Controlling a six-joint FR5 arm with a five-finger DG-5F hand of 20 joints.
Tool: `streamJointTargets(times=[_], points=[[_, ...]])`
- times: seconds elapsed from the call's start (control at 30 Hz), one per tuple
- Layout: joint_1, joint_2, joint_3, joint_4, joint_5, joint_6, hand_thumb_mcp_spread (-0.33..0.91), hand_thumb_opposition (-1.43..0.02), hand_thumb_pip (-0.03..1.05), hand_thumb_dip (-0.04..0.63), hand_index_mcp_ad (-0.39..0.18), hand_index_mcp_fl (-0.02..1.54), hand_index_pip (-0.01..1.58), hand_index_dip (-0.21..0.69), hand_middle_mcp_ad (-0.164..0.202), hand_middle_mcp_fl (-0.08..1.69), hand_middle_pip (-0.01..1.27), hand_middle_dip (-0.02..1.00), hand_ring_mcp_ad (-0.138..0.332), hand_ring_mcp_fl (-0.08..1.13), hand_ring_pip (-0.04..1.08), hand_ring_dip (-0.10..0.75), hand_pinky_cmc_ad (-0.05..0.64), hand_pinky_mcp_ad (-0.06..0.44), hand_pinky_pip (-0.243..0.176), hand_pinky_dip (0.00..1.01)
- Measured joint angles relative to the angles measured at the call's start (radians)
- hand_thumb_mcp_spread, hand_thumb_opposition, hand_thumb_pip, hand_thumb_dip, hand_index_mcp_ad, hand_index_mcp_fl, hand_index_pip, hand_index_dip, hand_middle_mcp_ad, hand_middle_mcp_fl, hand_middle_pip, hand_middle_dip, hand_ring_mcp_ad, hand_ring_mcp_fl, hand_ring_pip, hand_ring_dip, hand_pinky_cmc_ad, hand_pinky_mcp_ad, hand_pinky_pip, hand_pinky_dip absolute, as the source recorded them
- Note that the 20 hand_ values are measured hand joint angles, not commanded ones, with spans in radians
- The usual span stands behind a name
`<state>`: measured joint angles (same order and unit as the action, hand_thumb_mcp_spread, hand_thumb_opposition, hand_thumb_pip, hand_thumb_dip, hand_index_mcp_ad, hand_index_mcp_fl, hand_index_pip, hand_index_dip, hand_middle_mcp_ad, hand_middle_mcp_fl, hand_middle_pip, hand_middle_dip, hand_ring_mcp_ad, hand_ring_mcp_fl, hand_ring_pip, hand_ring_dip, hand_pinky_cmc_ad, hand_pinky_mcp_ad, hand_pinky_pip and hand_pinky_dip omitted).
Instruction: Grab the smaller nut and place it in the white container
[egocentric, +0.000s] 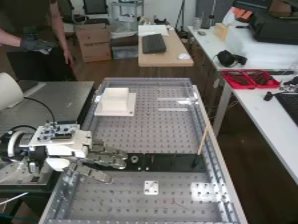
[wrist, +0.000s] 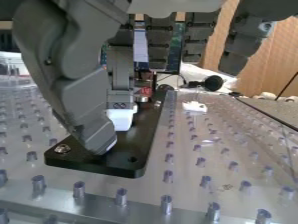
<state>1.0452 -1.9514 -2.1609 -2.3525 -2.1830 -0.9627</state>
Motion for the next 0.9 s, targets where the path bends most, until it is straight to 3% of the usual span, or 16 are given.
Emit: streamJointTargets(times=[0.9], points=[[0.0,-0.012,0.012,-0.019,0.012,0.009,0.42,-0.9,0.68,0.223,-0.129,0.37,1.53,0.159,0.051,0.05,0.13,0.24,0.138,0.0,0.1,0.131,0.346,0.295,-0.026,0.18]])
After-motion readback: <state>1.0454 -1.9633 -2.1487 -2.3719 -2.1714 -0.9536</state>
